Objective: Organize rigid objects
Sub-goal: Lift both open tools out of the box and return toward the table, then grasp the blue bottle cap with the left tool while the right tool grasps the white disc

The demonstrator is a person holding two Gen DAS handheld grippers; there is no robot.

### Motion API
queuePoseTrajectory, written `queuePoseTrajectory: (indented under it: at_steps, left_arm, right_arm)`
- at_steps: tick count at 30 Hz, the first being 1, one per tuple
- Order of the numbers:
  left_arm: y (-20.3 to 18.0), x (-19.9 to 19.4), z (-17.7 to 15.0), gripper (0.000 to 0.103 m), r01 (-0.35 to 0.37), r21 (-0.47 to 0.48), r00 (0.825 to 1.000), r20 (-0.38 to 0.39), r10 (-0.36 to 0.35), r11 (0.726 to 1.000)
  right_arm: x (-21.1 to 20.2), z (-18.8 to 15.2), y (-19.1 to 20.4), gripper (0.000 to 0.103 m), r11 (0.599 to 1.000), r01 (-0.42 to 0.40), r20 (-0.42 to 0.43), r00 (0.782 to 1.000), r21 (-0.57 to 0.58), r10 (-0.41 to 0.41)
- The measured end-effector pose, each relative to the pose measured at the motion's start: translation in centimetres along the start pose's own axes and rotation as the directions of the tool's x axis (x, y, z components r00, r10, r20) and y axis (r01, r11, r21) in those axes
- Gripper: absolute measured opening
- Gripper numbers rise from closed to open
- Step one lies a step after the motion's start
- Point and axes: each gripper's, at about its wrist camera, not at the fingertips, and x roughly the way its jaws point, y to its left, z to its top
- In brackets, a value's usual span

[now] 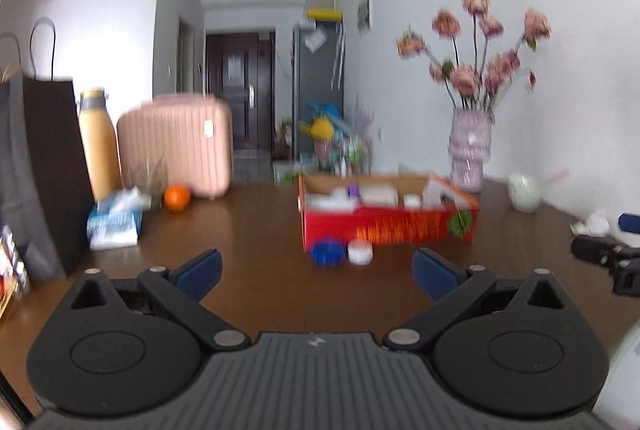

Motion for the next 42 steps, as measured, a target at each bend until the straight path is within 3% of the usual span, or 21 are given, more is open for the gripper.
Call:
queuePoseTrajectory:
  at_steps: [4,7,11,18,28,31,34,39,42]
  left_arm:
    - [0.8,-2.0,-2.4,0.103,-0.004,0.015,0.997,-0.072,0.005,1.000]
    - [1.7,-2.0,-3.8,0.103,-0.040,0.016,0.988,-0.145,0.042,0.999]
    - [3.0,-1.6,-4.7,0.103,-0.051,-0.021,0.980,-0.192,0.046,0.998]
    - [3.4,1.0,-4.8,0.103,-0.049,-0.033,0.970,-0.240,0.040,0.998]
    - [4.4,8.8,-2.9,0.103,0.009,-0.007,0.959,-0.282,-0.010,1.000]
    - [5.1,12.2,-1.9,0.103,0.043,-0.006,0.954,-0.296,-0.043,0.999]
    - [5.5,16.1,-0.6,0.103,0.099,0.017,0.941,-0.327,-0.088,0.995]
    - [6.0,21.0,1.2,0.103,0.093,0.060,0.944,-0.322,-0.069,0.994]
    - [6.7,23.2,1.5,0.103,0.095,0.055,0.936,-0.345,-0.070,0.994]
  right_arm:
    - [-2.4,-2.6,1.2,0.103,0.997,-0.054,-0.191,0.980,0.059,0.064]
    - [-4.2,-4.7,1.8,0.103,0.990,-0.119,-0.200,0.971,0.078,0.132]
    - [-5.4,-6.4,2.9,0.103,0.994,-0.112,-0.223,0.968,0.015,0.112]
    - [-3.4,-6.8,2.9,0.103,0.994,-0.105,-0.249,0.962,0.039,0.112]
    - [4.2,-5.1,3.5,0.101,0.992,-0.110,-0.299,0.946,0.069,0.126]
    - [7.6,-4.0,4.0,0.094,0.991,-0.120,-0.308,0.942,0.064,0.134]
    - [11.8,-2.9,4.7,0.090,0.988,-0.147,-0.324,0.934,0.042,0.153]
    - [21.1,-1.2,5.8,0.081,0.983,-0.175,-0.359,0.915,0.053,0.182]
    - [26.0,-0.8,7.7,0.078,0.981,-0.193,-0.384,0.906,0.000,0.178]
